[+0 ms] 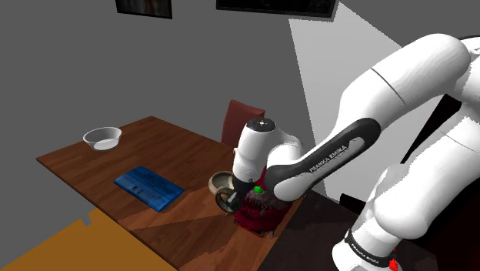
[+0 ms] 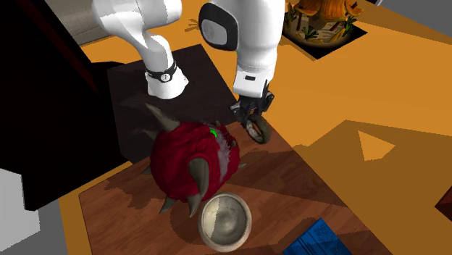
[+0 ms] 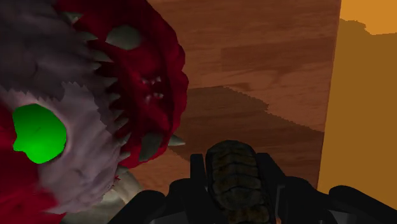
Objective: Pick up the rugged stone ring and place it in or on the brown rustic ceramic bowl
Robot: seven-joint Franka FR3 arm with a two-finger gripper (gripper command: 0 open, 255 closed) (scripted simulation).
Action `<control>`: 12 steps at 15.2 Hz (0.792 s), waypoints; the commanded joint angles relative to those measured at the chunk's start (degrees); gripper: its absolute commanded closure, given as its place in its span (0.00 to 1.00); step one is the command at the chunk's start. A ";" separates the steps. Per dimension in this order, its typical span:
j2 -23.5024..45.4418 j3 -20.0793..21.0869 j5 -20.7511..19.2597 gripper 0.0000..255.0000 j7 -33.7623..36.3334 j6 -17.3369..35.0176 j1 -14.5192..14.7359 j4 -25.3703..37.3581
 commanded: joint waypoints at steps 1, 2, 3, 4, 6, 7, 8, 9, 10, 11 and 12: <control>2.00 -1.67 -1.68 1.00 -2.24 0.28 -2.03 1.66; 2.88 -2.52 -2.33 1.00 -3.41 0.32 -2.94 2.50; 3.81 -3.37 -2.97 1.00 -4.56 0.33 -3.79 3.40; 4.78 -4.18 -3.59 1.00 -5.68 0.30 -4.64 4.38; 6.80 -5.72 -4.74 1.00 -7.87 0.14 -6.26 6.52; 7.86 -6.47 -5.28 1.00 -8.94 0.01 -7.02 7.69; 8.95 -7.19 -5.78 1.00 -10.00 -0.16 -7.74 8.92; 10.06 -7.89 -6.24 1.00 -11.04 -0.36 -8.44 10.22; 11.19 -8.57 -6.67 1.00 -12.07 -0.60 -9.10 11.57; 12.35 -9.22 -7.06 1.00 -13.09 -0.87 -9.74 12.98; 13.53 -9.85 -7.42 1.00 -14.10 -1.18 -10.34 14.45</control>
